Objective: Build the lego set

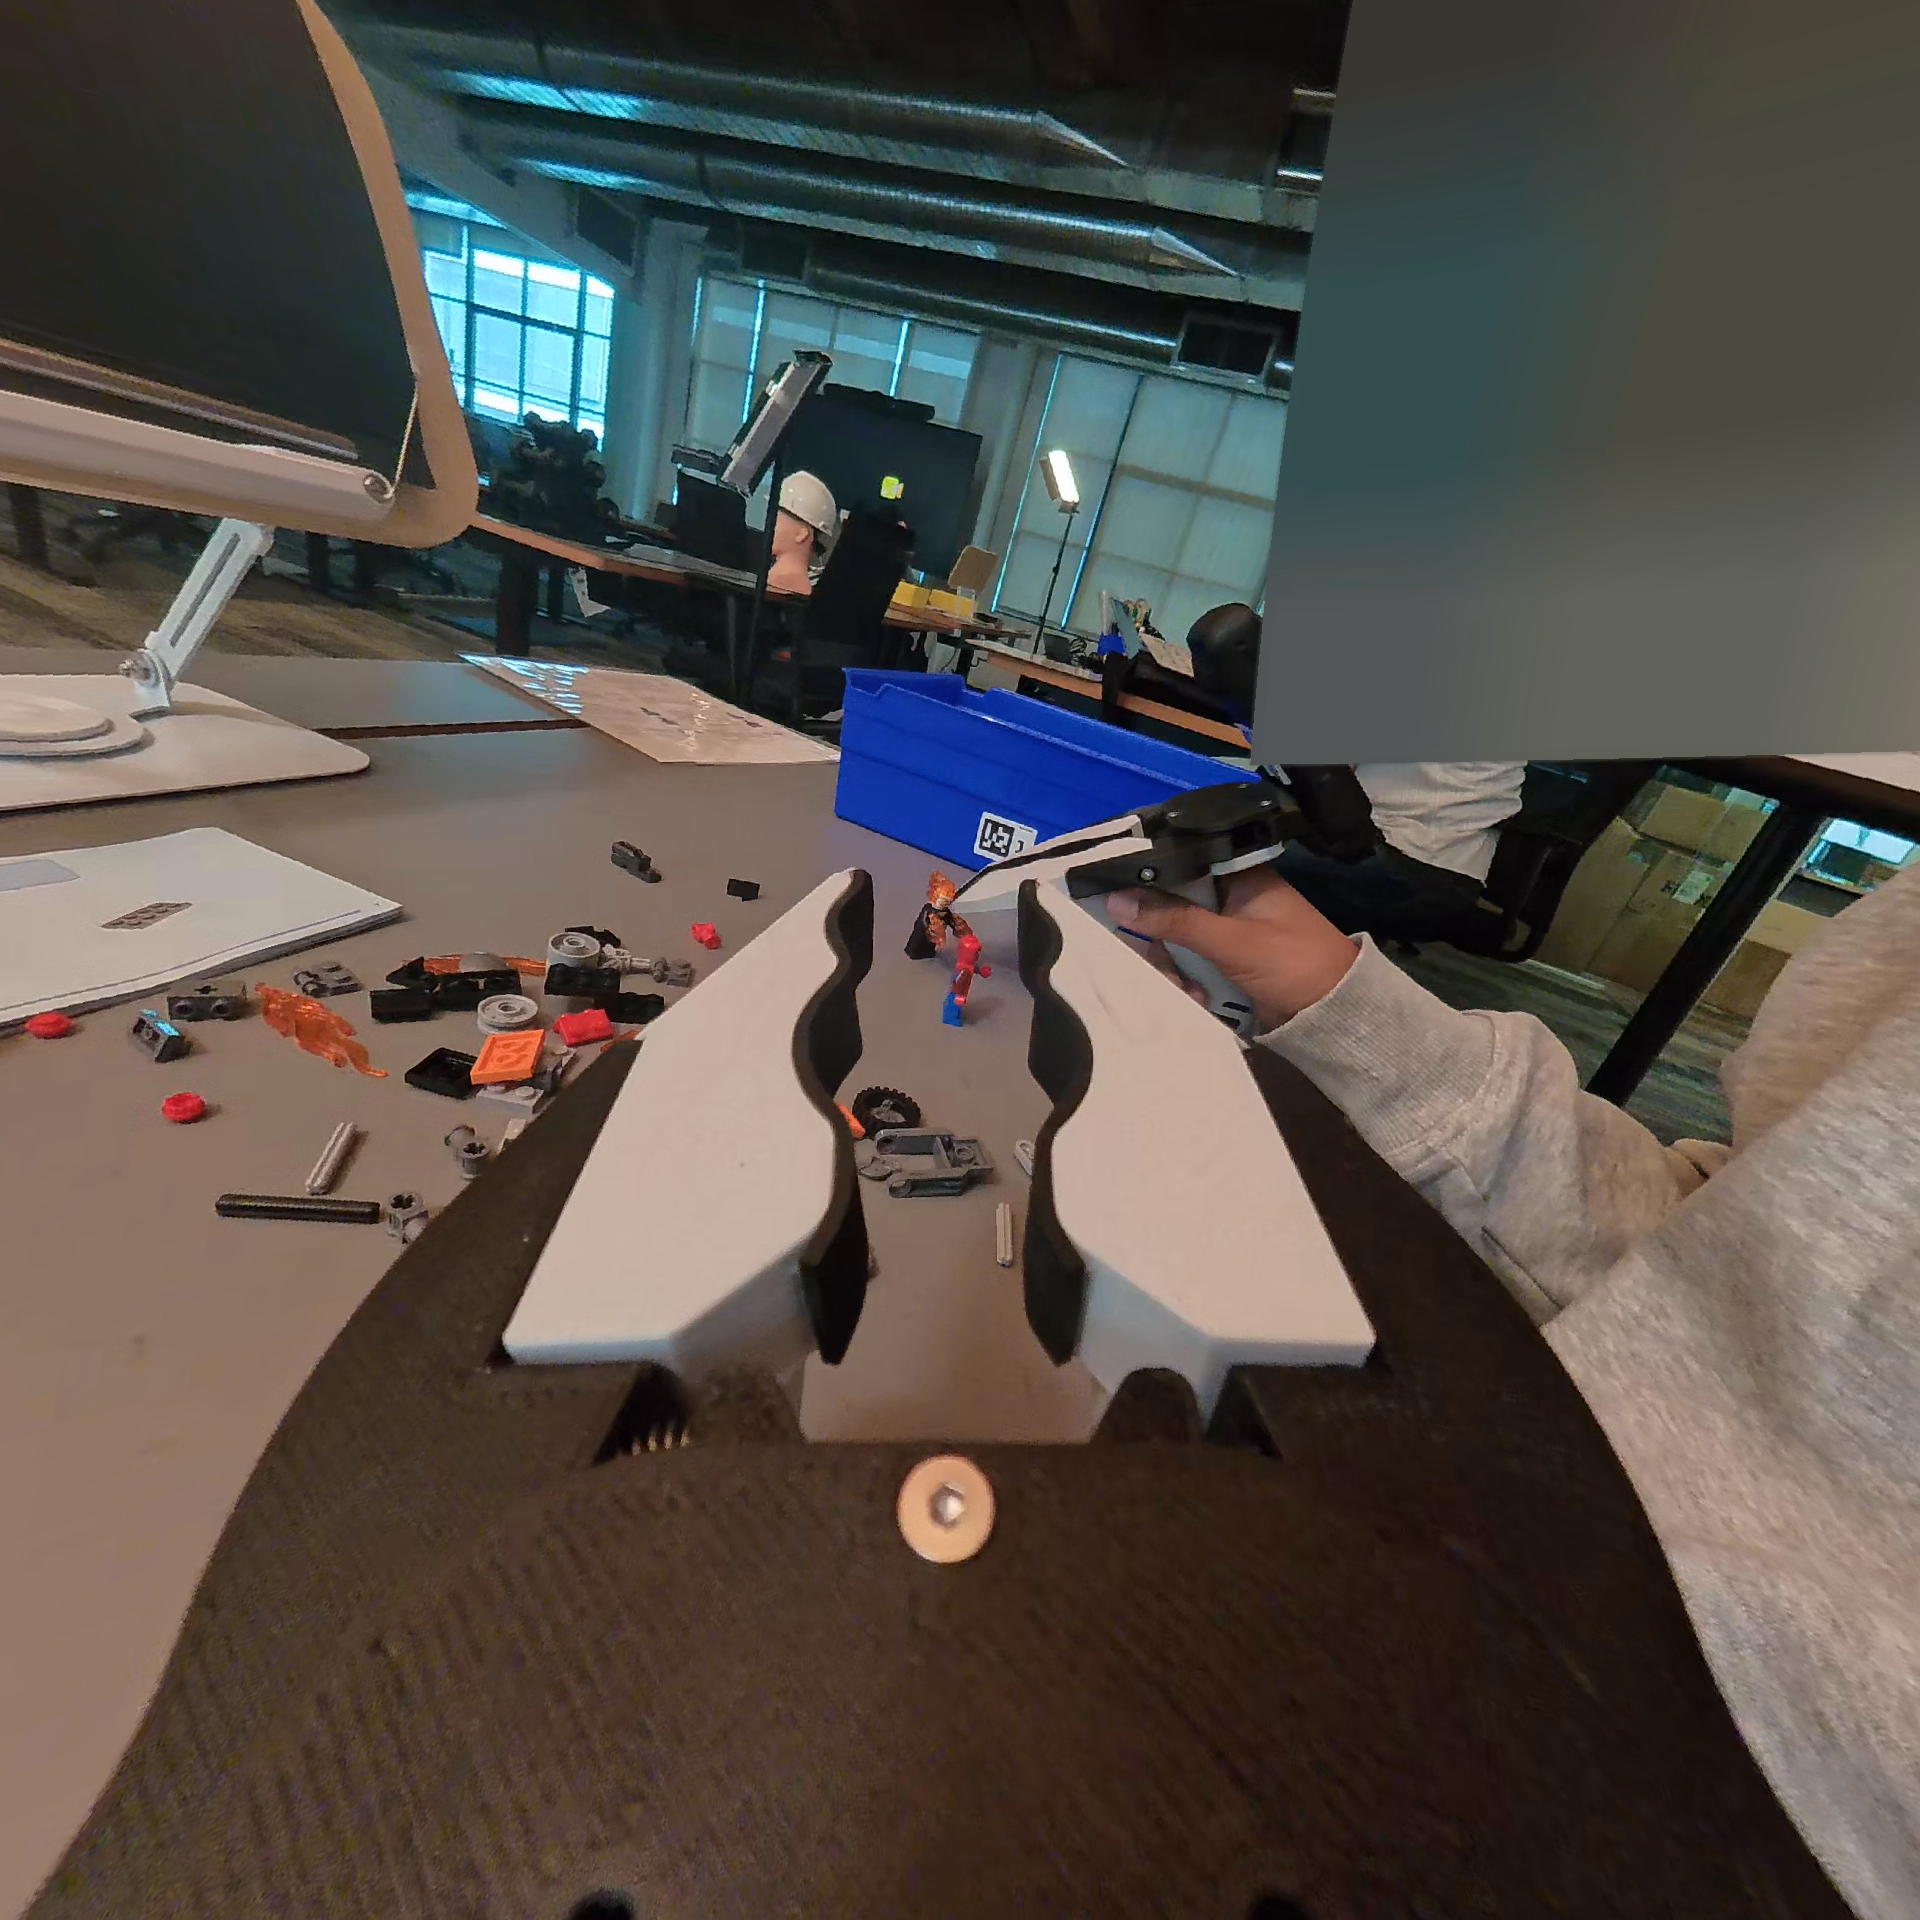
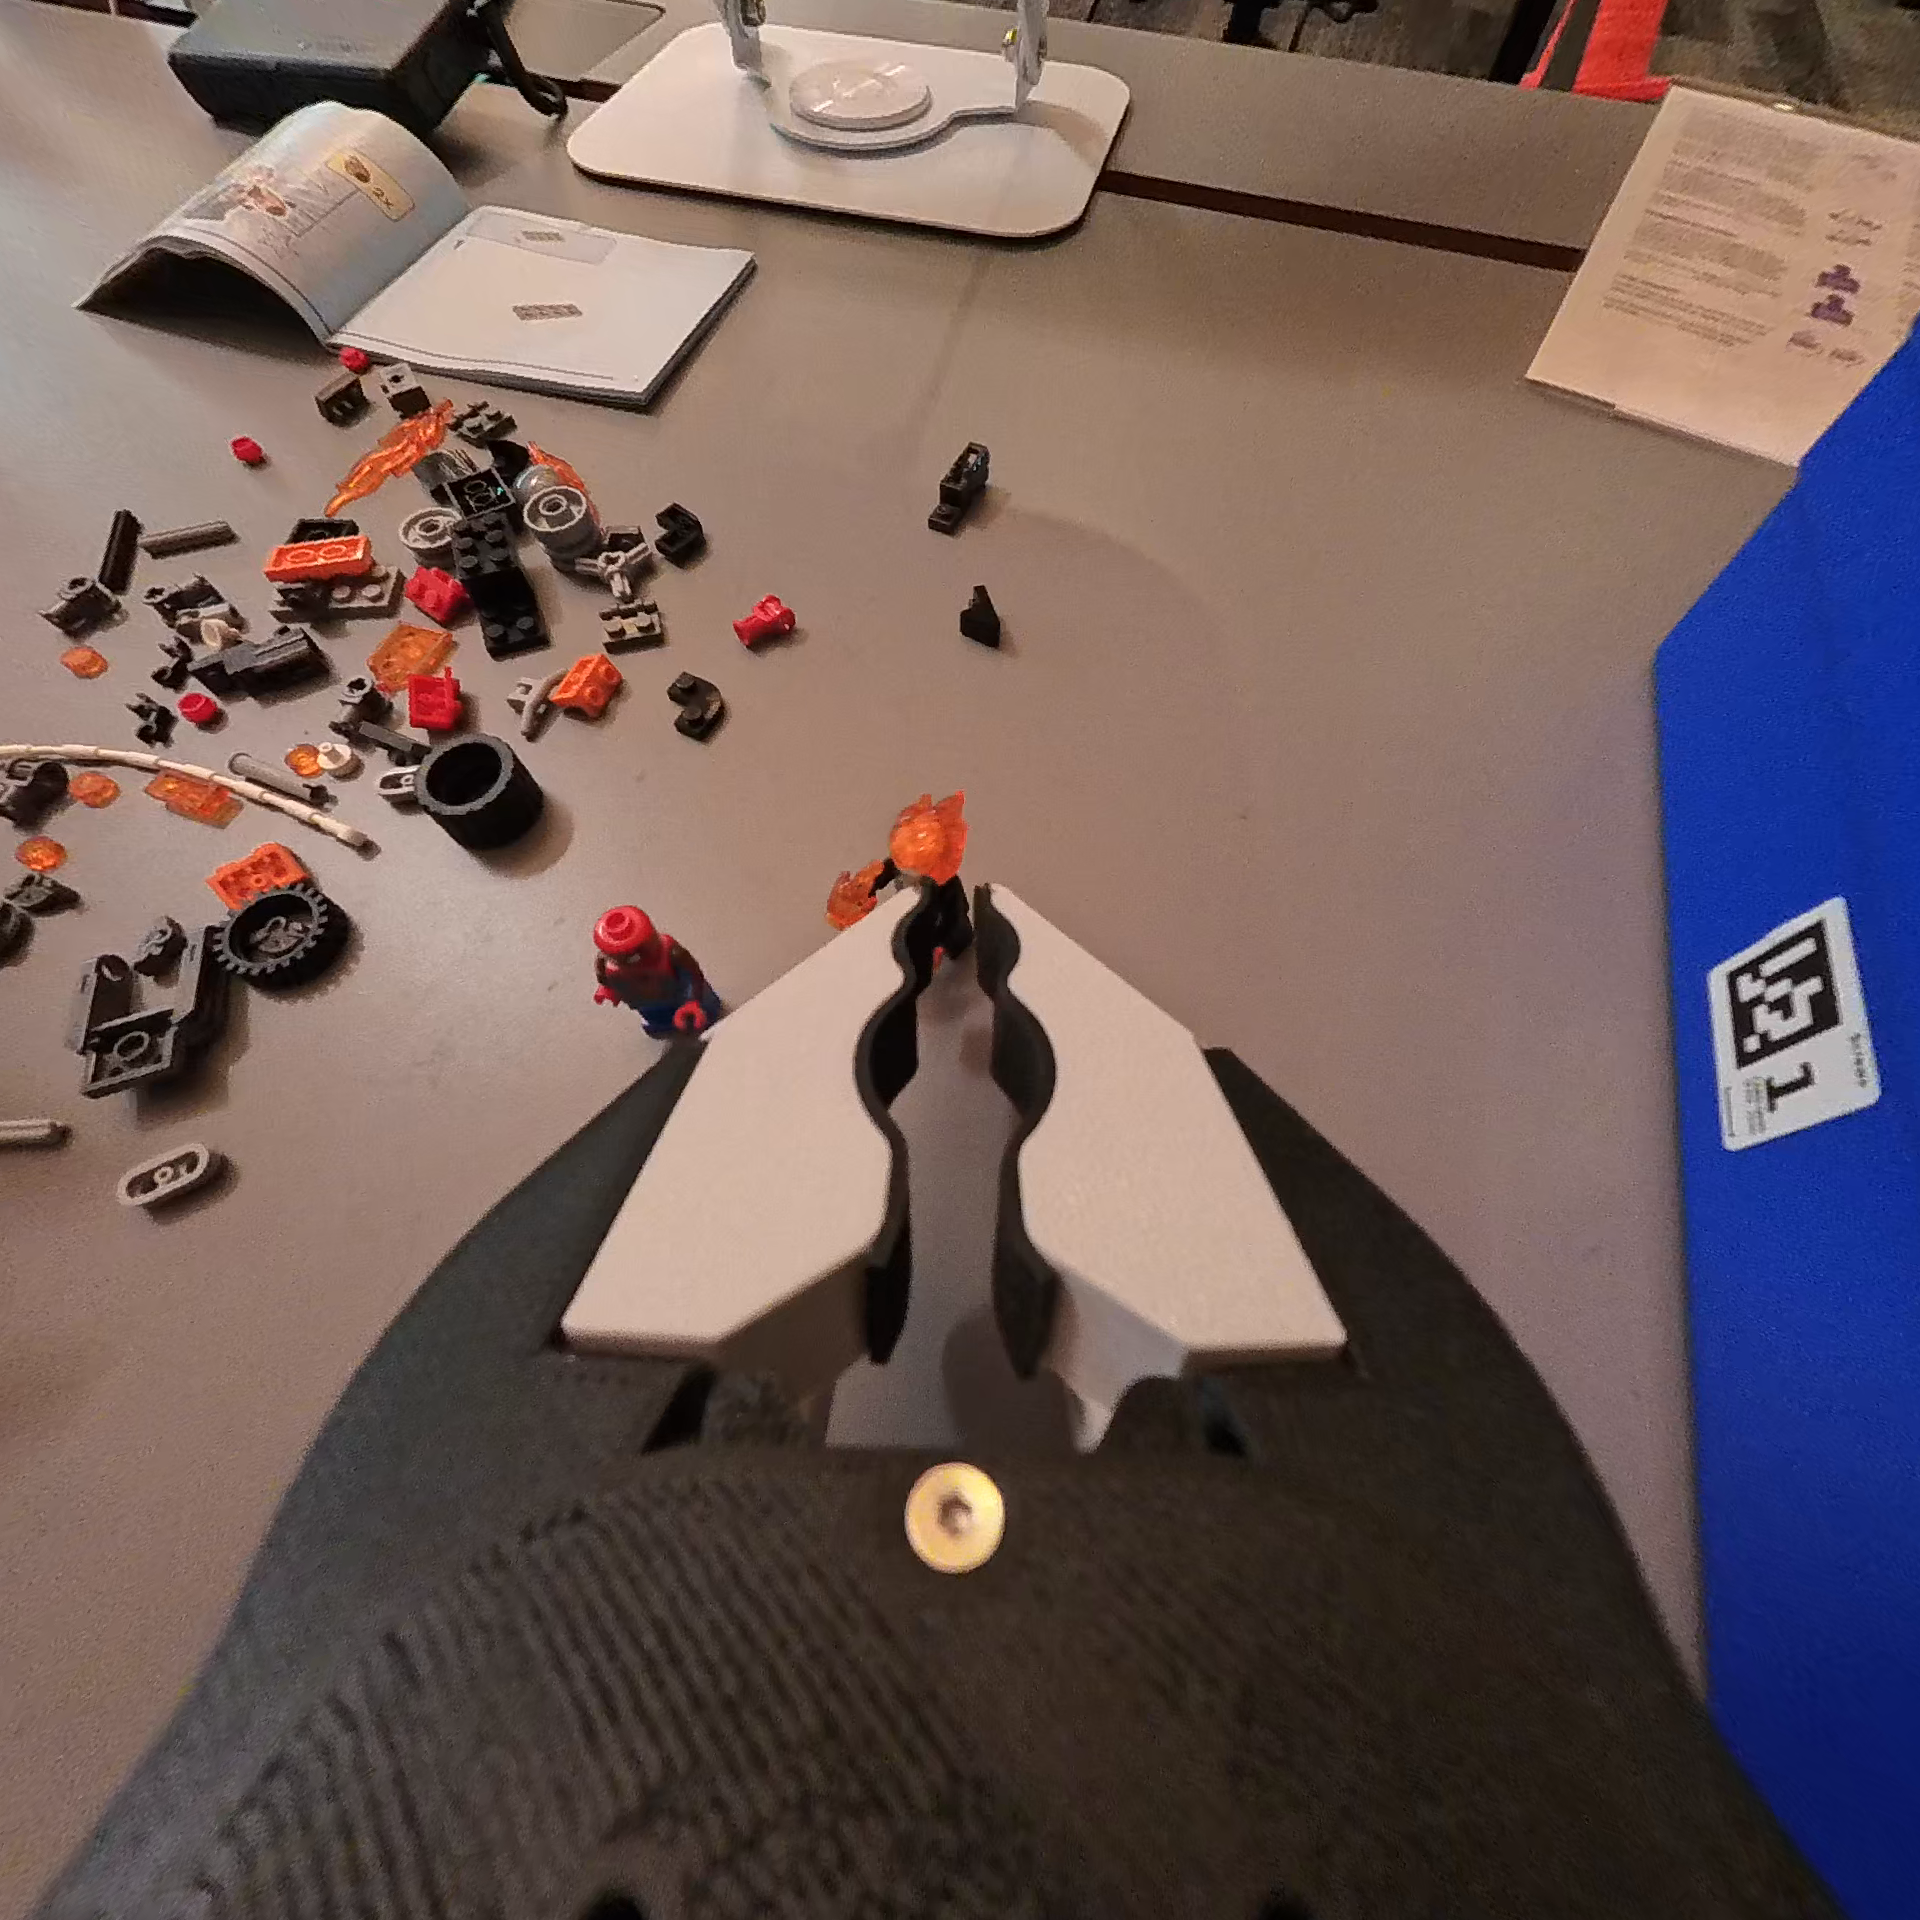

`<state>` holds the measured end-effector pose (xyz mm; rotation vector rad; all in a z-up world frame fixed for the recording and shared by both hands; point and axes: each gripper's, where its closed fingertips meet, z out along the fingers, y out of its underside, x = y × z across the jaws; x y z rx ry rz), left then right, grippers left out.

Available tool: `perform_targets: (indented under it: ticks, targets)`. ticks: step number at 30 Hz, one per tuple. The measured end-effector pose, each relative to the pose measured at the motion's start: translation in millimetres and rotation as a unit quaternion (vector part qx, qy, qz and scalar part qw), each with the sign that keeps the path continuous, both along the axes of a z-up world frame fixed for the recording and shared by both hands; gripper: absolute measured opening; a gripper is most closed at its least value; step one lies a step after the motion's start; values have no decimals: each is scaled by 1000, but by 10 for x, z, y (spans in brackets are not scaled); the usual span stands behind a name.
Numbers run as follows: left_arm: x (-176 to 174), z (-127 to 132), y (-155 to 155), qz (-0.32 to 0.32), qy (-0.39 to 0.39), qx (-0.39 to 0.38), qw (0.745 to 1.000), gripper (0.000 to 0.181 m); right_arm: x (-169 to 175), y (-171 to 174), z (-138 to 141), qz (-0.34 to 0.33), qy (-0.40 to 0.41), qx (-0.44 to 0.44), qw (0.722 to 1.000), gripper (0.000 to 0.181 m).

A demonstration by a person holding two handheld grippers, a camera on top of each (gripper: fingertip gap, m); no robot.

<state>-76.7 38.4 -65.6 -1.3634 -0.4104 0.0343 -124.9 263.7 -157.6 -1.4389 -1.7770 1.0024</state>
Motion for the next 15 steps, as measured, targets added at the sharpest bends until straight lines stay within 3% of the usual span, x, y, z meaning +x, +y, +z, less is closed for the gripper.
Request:
perform_targets:
  ticks: [15]
  targets:
    - [-8, 2, -3, 2, -1, 1, 1000, 25, -25, 11, 35, -6, 13, 6, 1000, 1]
